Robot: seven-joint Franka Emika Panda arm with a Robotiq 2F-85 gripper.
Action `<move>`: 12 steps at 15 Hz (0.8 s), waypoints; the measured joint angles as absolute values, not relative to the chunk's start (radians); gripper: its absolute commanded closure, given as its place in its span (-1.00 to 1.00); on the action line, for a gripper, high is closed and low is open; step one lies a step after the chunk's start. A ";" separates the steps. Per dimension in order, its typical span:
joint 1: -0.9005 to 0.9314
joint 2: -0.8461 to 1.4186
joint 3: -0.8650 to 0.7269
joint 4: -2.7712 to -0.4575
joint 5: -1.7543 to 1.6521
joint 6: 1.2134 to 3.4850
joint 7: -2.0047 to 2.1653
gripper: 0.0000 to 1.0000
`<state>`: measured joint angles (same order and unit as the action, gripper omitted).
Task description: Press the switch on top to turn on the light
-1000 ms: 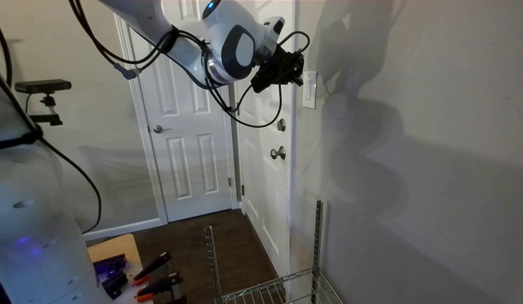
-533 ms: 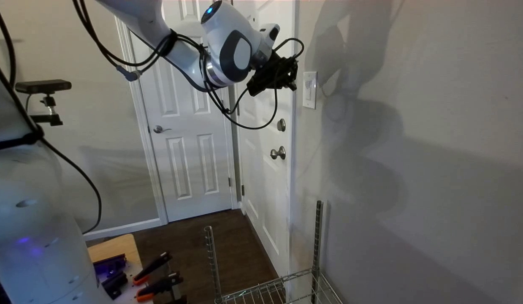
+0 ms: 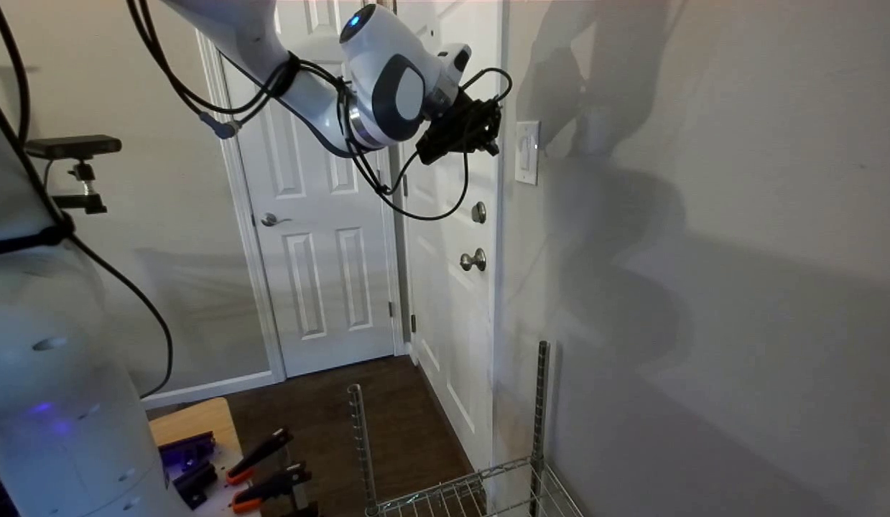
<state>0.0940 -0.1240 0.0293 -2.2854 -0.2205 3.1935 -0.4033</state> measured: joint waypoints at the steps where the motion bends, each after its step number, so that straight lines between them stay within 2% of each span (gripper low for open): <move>1: 0.094 -0.124 0.029 -2.285 -0.220 3.194 -0.403 0.94; 5: 0.128 -0.125 0.018 -2.289 -0.194 3.173 -0.404 0.92; 9: 0.266 -0.132 -0.027 -2.296 -0.015 2.999 -0.453 0.94; 12: 0.288 -0.134 -0.046 -2.288 0.034 2.931 -0.460 0.93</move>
<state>0.2882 -0.1339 -0.0456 -2.2876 0.0340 2.9314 -0.4600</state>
